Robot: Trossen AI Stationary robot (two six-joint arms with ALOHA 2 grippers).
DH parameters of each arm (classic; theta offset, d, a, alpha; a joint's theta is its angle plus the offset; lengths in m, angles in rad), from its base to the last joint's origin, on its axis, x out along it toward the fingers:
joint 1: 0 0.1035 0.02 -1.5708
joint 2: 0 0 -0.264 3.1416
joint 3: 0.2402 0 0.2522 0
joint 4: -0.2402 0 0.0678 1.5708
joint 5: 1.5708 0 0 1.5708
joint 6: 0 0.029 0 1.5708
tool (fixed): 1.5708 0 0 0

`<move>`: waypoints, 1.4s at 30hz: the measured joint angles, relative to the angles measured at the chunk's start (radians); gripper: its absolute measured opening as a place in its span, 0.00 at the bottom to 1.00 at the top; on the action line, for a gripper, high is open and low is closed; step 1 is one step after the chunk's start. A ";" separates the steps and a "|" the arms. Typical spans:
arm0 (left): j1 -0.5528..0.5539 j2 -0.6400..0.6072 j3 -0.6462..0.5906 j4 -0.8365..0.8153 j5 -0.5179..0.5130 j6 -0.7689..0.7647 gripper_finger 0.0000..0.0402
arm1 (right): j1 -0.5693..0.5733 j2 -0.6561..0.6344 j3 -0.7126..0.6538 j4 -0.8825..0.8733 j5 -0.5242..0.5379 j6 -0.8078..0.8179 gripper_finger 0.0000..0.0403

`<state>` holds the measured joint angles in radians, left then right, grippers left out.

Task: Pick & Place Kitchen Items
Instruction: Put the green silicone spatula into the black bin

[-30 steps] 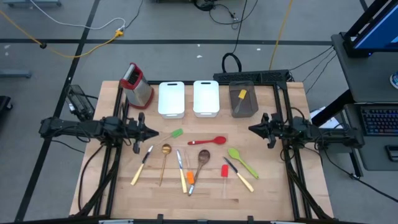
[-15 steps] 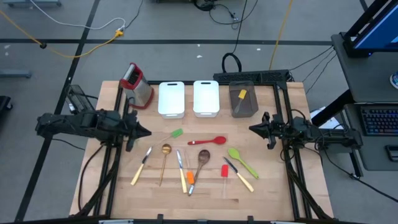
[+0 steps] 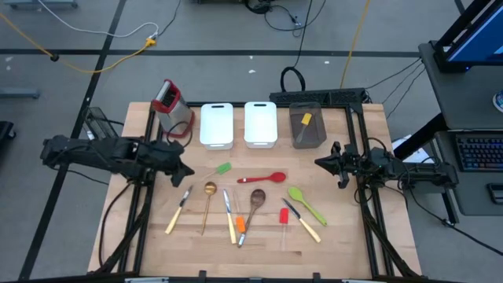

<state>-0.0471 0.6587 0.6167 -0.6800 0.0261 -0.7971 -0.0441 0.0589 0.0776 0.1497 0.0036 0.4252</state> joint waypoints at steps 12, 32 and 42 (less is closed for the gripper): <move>0.001 0.009 0.000 0.105 -0.005 -0.120 0.06 | 0.000 0.000 0.000 0.000 -0.001 0.000 0.00; 0.001 0.009 0.000 -0.277 -0.112 -0.551 0.06 | 0.000 0.000 -0.001 0.000 -0.005 0.008 0.00; 0.001 0.009 0.000 -0.294 -0.100 -0.594 0.06 | 0.000 0.000 -0.001 0.000 -0.005 0.008 0.00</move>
<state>-0.0463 0.6678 0.6170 -0.9741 -0.0742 -1.3908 -0.0441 0.0590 0.0765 0.1501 -0.0013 0.4332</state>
